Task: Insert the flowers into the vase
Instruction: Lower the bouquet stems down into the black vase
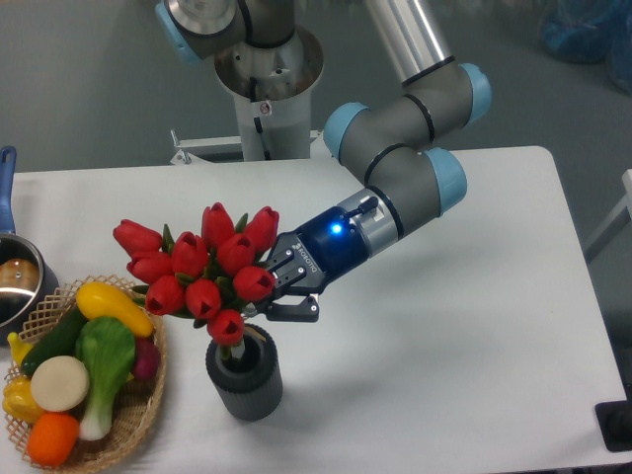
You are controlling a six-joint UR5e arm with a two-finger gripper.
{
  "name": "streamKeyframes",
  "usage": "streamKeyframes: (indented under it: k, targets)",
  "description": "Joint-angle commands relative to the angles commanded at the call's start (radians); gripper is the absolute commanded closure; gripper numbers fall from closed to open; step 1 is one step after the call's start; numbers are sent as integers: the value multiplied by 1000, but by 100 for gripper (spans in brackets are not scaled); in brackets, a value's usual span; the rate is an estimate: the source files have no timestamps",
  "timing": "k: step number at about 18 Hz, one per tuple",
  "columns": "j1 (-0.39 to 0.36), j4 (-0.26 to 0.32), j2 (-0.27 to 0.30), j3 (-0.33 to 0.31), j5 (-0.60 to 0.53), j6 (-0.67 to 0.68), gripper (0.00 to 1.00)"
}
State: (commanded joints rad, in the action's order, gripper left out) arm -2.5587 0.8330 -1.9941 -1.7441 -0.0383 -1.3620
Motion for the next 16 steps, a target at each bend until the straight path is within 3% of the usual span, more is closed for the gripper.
streamKeyframes:
  k: [16]
  targets:
    - [25, -5, -71, 3, 0, -63, 85]
